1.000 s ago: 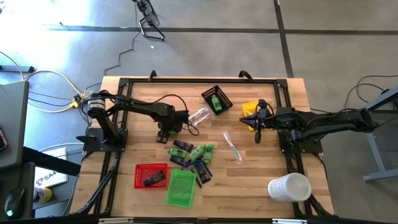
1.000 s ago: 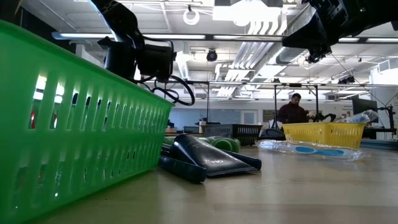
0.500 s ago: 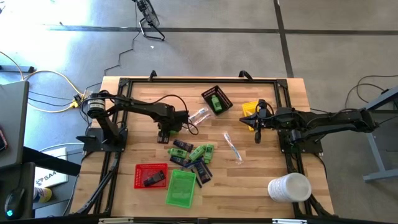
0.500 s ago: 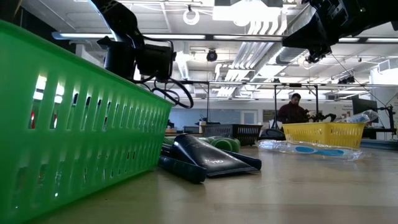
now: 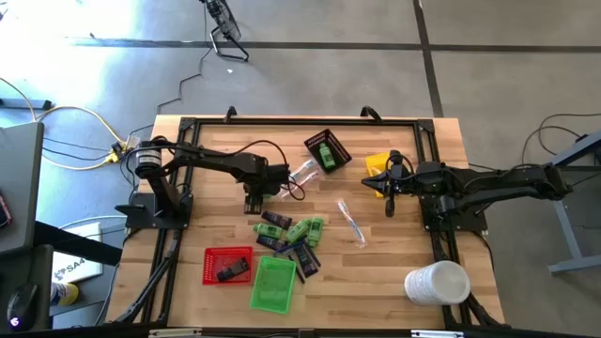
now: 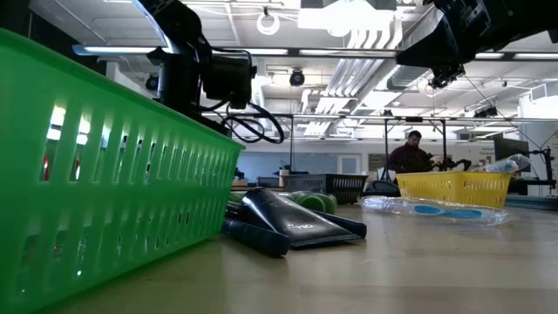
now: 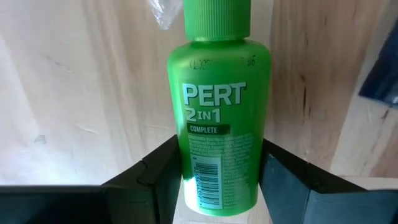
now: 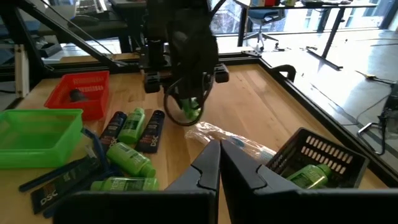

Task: Pick & Place Travel size toiletries
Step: Put the shampoo into the black bin

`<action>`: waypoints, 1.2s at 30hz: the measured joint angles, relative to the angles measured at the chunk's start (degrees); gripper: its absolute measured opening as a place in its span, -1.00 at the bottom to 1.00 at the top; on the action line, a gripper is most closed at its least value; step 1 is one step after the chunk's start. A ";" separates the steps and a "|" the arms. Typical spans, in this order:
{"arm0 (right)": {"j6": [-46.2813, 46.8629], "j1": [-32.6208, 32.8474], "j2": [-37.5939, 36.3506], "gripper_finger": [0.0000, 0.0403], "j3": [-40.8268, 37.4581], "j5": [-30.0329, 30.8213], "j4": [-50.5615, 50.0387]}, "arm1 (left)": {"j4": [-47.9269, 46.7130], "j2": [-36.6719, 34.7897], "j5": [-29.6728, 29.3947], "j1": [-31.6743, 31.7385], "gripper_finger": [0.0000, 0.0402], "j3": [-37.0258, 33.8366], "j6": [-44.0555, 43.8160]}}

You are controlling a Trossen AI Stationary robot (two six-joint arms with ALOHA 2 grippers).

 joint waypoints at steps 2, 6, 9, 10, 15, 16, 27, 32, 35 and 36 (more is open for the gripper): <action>-0.01 0.02 0.00 -0.98 0.00 -0.77 0.00 | -1.30 0.02 0.04 0.00 -0.12 0.83 0.00; -0.08 0.00 -0.44 -0.98 0.00 -3.38 -0.10 | -2.60 -0.05 0.29 0.00 -0.12 3.37 0.02; -0.69 0.00 -1.89 -0.98 0.00 -5.38 0.09 | -6.08 -0.05 0.42 0.02 -0.13 5.77 0.08; -0.97 0.00 -2.27 -0.98 0.01 -6.19 0.00 | -7.18 -0.07 0.42 0.02 -0.13 6.69 0.27; -1.60 0.00 -4.49 -0.98 0.02 -9.79 -0.07 | -11.88 -2.21 0.97 0.69 -0.13 8.36 0.71; -1.84 0.00 -4.93 -0.98 0.02 -10.35 -0.10 | -11.58 -3.28 1.66 0.91 -0.13 8.25 0.66; -3.44 0.00 -7.58 -0.98 0.04 -12.15 -0.06 | -1.69 -20.18 9.65 7.46 -0.13 4.51 0.50; -3.35 0.02 -7.54 -0.98 0.04 -12.16 -0.07 | 10.49 -26.81 13.55 10.60 -0.13 2.41 0.64; -3.21 0.02 -7.54 -0.98 0.04 -12.19 -0.08 | 14.62 -29.21 14.16 11.85 -0.13 1.07 0.66; -3.18 0.00 -7.54 -0.98 0.04 -12.28 -0.08 | 16.20 -29.79 14.25 12.17 -0.13 0.43 0.57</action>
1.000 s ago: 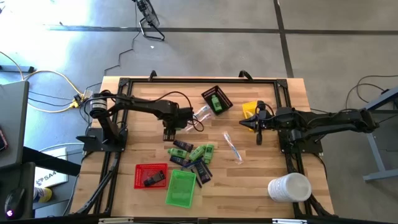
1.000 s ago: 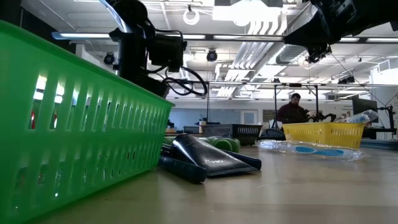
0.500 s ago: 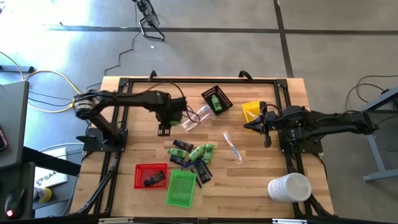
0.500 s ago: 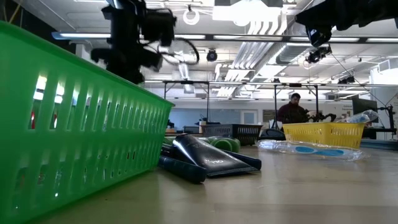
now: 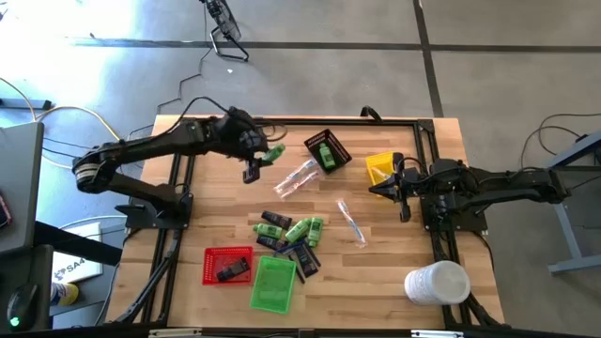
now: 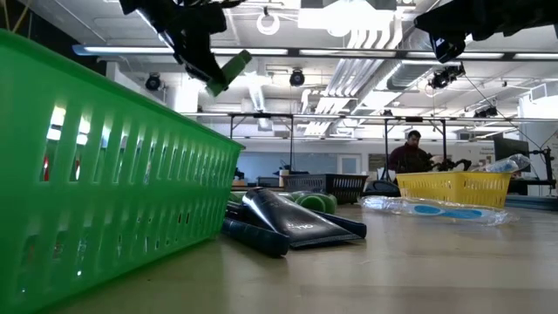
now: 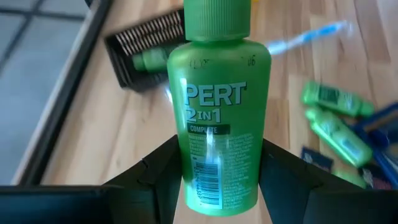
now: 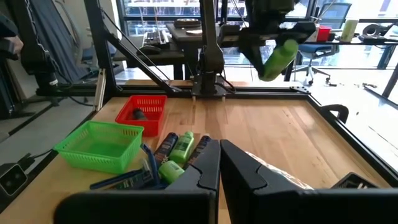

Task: Pick & Place Travel size toiletries
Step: Put the shampoo into the black bin

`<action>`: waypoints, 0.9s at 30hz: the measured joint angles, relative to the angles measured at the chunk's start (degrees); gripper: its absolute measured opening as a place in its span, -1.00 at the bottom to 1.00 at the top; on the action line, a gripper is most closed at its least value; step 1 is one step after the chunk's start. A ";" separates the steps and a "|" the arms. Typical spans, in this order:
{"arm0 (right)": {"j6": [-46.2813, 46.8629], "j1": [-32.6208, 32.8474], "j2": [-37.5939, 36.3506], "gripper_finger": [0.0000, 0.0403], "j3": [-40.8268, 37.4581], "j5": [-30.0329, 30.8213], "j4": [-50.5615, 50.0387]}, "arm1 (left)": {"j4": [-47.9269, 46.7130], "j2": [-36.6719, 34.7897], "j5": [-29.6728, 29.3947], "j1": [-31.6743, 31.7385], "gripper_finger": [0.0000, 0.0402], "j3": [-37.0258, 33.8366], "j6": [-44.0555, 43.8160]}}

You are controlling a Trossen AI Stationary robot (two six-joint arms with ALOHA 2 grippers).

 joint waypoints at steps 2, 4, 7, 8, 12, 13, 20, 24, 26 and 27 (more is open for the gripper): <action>0.04 0.02 0.02 -0.98 0.00 -0.07 0.02 | 4.14 -0.71 0.38 -0.02 -0.13 -1.70 -1.78; 0.12 0.00 0.02 -0.98 0.00 -0.07 0.04 | 8.12 -0.76 1.30 -0.17 -0.13 -3.54 -3.60; 0.14 0.02 0.41 -0.98 0.00 0.01 0.65 | 15.69 -0.73 3.88 -0.19 -0.13 -7.56 -6.33; 0.14 0.01 1.05 -0.98 0.00 0.06 1.50 | 19.60 -0.67 4.90 -0.19 -0.13 -9.41 -7.39; 0.36 0.02 4.14 -0.98 0.00 0.60 6.06 | 32.59 -0.28 6.02 -0.17 -0.13 -16.12 -12.23; 0.36 0.02 5.16 -0.98 0.00 1.36 7.64 | 34.85 -0.28 5.92 -0.19 -0.13 -16.87 -12.81; 0.36 0.00 14.91 -0.98 0.00 10.51 20.86 | 39.15 -0.33 -0.64 -0.17 -0.13 -17.52 -11.90; 0.12 0.00 21.20 -0.98 0.00 13.68 29.00 | 41.88 -0.33 -0.79 -0.17 -0.13 -17.52 -11.90; -0.18 -0.05 24.12 -0.98 0.00 16.20 33.63 | 43.37 -0.35 -0.72 -0.19 -0.13 -17.52 -11.93; -0.41 -0.07 25.52 -0.98 0.00 17.36 36.15 | 43.57 -0.36 -0.71 -0.19 -0.13 -17.52 -11.92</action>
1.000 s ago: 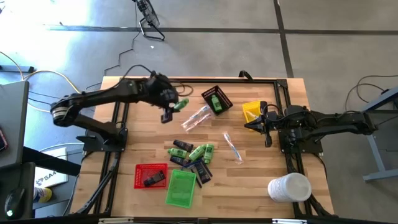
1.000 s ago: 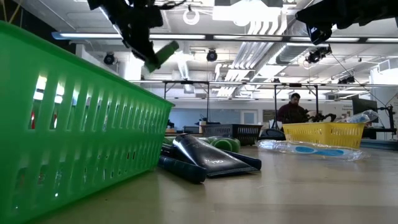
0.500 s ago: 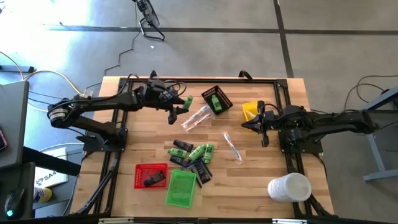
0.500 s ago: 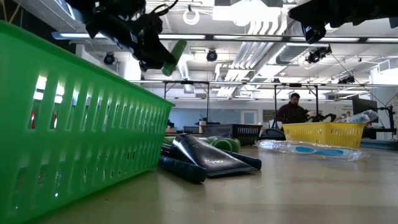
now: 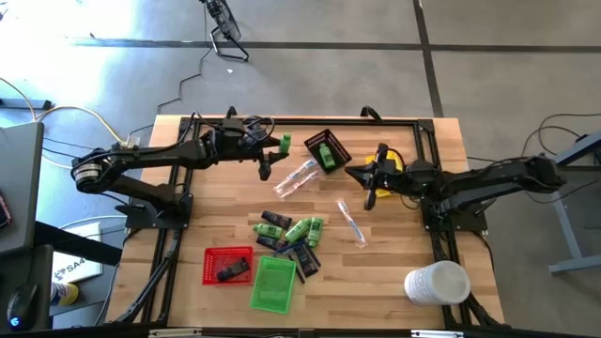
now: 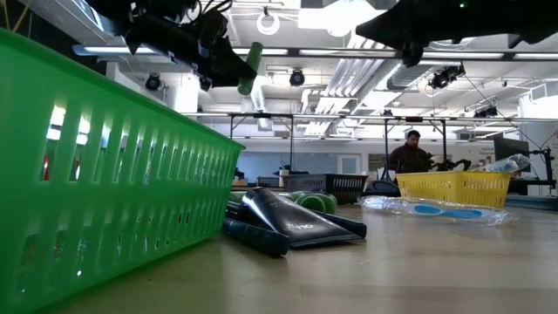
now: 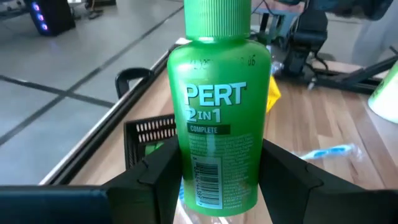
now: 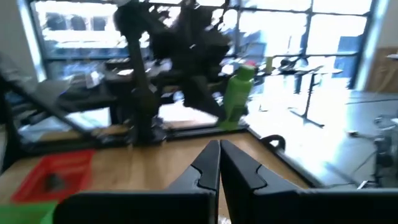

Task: Pick & Place Travel size toiletries
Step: Put the shampoo into the black bin

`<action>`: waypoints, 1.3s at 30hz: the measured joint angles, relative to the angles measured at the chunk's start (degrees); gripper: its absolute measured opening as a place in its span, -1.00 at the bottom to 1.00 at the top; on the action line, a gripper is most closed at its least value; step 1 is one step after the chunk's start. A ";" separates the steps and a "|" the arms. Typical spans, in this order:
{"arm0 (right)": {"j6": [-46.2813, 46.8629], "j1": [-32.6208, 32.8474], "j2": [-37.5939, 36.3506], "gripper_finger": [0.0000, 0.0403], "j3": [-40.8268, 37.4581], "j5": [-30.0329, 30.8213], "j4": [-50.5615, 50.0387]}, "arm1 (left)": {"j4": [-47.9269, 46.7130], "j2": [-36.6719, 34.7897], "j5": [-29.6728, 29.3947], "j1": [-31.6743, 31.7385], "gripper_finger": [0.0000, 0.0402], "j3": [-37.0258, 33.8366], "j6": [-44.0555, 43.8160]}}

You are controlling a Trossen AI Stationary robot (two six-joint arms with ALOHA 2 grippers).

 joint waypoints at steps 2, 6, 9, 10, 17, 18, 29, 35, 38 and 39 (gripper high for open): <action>-0.80 -0.51 2.50 -0.98 0.00 1.38 4.13 | -0.23 0.00 -0.04 0.00 -0.13 0.00 -0.01; 0.61 -2.49 6.86 -0.98 0.00 0.60 8.54 | -0.23 0.03 -0.03 -0.01 -0.13 0.00 0.01; 4.68 -4.29 10.04 -0.98 0.00 -3.09 9.95 | -0.43 0.43 -0.13 -1.37 -0.13 0.00 0.01; 5.94 -4.85 11.14 -0.98 0.00 -5.51 10.57 | -0.33 0.73 -0.07 -2.09 -0.13 0.00 0.01; 7.06 -6.75 19.19 -0.98 0.00 -16.48 21.81 | -0.50 1.73 -0.12 -6.67 -0.13 0.02 0.12; 6.57 -6.76 20.36 -0.98 0.00 -15.89 24.23 | -0.33 1.76 -0.42 -7.20 -0.13 0.02 0.12; 6.63 -6.73 29.53 -0.61 3.69 -12.29 32.40 | 2.85 3.67 -4.20 -8.61 -0.13 0.07 1.18; 8.34 -6.71 33.89 0.01 8.94 -12.36 31.23 | 2.86 3.98 -4.14 -8.65 -0.13 0.06 1.52; 8.75 -6.73 36.42 0.26 11.27 -12.47 31.15 | 2.77 3.98 -3.72 -8.63 -0.13 0.04 1.52; 8.75 -6.73 37.19 0.33 12.01 -12.51 31.13 | 2.86 3.98 -3.22 -8.63 -0.13 0.05 1.52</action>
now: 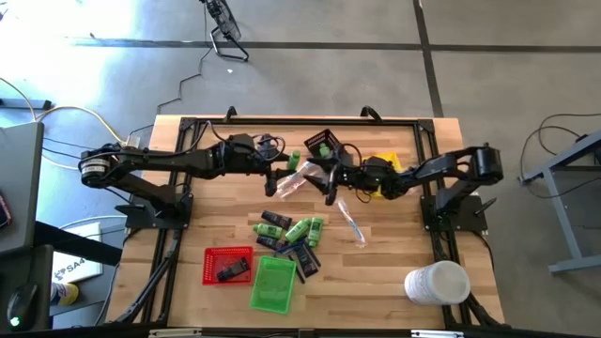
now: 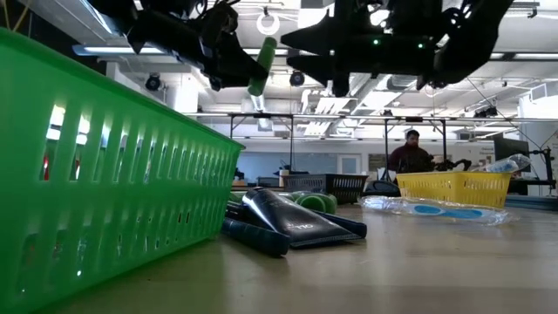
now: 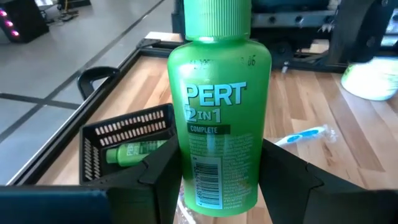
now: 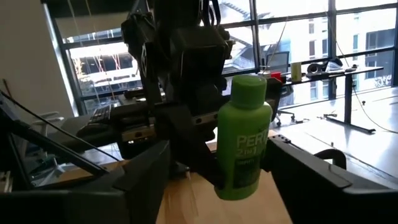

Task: Pick & Place Travel size toiletries
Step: Put the shampoo into the black bin

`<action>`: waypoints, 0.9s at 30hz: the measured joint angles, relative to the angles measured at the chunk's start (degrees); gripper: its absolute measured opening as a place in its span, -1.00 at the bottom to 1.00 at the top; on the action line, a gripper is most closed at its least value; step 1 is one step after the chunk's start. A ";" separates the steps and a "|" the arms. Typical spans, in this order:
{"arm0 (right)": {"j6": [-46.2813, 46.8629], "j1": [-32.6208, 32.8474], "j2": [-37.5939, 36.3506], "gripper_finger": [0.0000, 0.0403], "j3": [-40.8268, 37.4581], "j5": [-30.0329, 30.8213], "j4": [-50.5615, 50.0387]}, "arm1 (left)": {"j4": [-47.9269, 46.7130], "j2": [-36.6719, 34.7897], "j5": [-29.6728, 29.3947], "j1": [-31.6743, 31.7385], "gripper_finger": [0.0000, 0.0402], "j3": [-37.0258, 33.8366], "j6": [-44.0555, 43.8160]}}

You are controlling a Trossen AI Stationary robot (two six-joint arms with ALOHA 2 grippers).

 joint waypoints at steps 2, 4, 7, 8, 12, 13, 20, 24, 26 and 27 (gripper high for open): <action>0.00 -0.07 1.48 0.44 1.28 -0.20 -0.19 | 0.04 0.00 0.86 0.00 -0.13 -0.01 0.00; 0.00 -0.38 2.93 0.52 2.74 -0.71 -0.43 | -0.02 0.00 1.02 -0.02 -0.13 -0.01 0.00; 0.57 -1.11 4.97 0.59 5.24 -1.02 -2.17 | -0.03 0.00 2.28 -0.02 -0.13 -0.01 -0.02; 0.63 -1.47 5.47 0.60 5.95 -1.91 -2.88 | -0.01 0.00 2.77 -0.02 -0.13 0.01 0.00; 0.66 -2.48 7.69 0.59 9.14 -6.55 -3.02 | -0.03 0.00 3.16 -0.02 -0.13 -0.01 -0.06; 0.64 -2.60 7.95 0.57 9.78 -6.74 -3.06 | -0.04 0.00 3.16 -0.02 -0.13 -0.01 -0.04; -0.95 -2.58 8.61 0.43 11.11 -6.85 -3.04 | -0.05 0.00 3.19 0.00 -0.13 0.00 -0.04; -1.06 -2.58 8.61 0.29 11.11 -6.57 -3.08 | -0.03 0.00 3.30 0.00 -0.13 -0.01 -0.04; -1.08 -2.58 8.61 0.22 11.11 -6.41 -3.07 | -0.05 0.00 3.37 -0.02 -0.13 -0.01 -0.04; -1.08 -2.58 8.61 0.19 11.11 -6.39 -3.07 | -0.05 0.00 3.38 -0.02 -0.13 0.01 -0.04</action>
